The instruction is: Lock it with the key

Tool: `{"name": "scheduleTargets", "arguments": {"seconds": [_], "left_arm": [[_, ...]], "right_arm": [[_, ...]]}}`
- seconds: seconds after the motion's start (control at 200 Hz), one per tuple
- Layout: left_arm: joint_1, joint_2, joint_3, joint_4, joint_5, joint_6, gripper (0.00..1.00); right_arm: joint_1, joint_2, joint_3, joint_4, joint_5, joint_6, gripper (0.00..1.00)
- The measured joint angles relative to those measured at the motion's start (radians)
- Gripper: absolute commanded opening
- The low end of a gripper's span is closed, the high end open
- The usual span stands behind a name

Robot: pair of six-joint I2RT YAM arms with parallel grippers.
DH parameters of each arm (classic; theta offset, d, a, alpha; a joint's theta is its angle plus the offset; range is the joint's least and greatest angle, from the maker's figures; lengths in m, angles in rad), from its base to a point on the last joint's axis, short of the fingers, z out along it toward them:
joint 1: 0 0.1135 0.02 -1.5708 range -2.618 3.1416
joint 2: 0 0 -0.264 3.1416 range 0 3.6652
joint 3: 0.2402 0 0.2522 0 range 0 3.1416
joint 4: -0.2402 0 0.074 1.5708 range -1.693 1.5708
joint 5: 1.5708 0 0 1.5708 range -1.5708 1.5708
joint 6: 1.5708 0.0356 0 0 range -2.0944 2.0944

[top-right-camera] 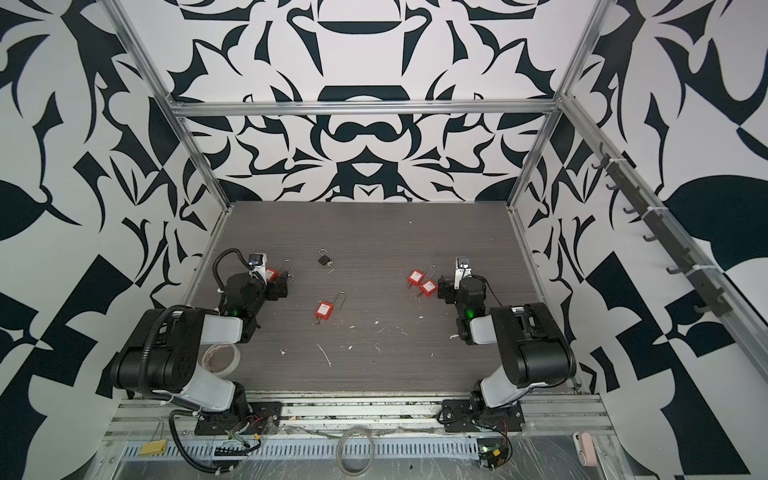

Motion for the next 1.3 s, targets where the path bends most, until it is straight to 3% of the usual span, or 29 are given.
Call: {"name": "scheduleTargets", "arguments": {"seconds": [1.3], "left_arm": [[0.0, 0.005, 0.003, -0.001, 0.017, 0.002, 0.99]], "right_arm": [[0.0, 0.0, 0.009, -0.006, 0.0, -0.007, 1.0]]}}
